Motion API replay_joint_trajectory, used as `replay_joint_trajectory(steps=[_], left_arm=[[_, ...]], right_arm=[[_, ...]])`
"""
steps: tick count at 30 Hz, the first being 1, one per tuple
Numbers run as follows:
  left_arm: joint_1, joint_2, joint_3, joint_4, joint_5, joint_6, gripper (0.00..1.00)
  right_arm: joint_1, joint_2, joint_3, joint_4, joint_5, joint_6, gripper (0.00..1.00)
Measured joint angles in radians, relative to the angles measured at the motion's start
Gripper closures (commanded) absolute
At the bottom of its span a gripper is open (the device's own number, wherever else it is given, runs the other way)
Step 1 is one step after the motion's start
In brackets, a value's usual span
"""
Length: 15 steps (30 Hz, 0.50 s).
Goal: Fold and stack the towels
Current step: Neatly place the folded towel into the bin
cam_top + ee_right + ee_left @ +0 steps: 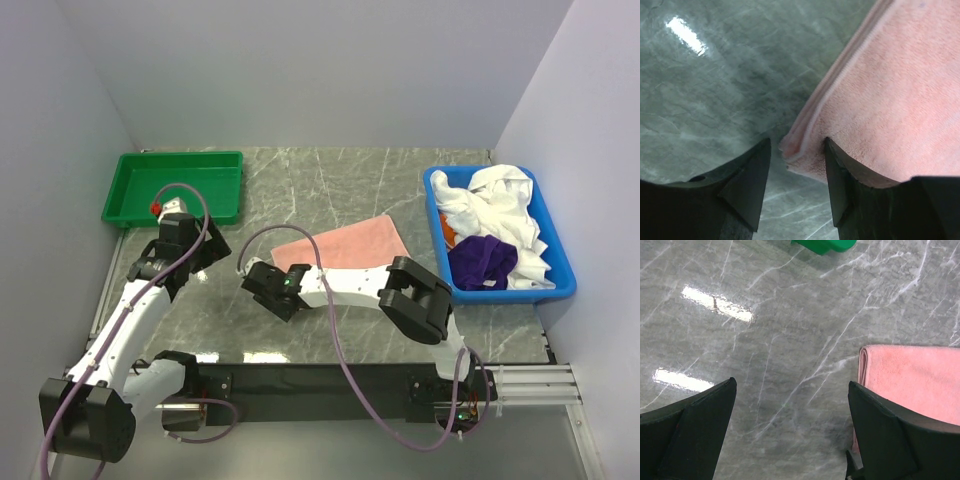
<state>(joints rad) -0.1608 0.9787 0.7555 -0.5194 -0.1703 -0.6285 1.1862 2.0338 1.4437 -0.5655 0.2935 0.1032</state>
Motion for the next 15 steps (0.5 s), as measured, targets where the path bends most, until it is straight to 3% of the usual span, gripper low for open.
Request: replay_joint_trajectory(steps=[8, 15], left_arm=[[0.011, 0.000, -0.006, 0.007, 0.019, 0.000, 0.01], [0.013, 0.001, -0.015, 0.008, 0.035, 0.000, 0.01]], right_arm=[[0.010, 0.043, 0.061, -0.041, -0.006, -0.027, 0.46], [0.014, 0.065, 0.079, -0.049, 0.008, -0.039, 0.66]])
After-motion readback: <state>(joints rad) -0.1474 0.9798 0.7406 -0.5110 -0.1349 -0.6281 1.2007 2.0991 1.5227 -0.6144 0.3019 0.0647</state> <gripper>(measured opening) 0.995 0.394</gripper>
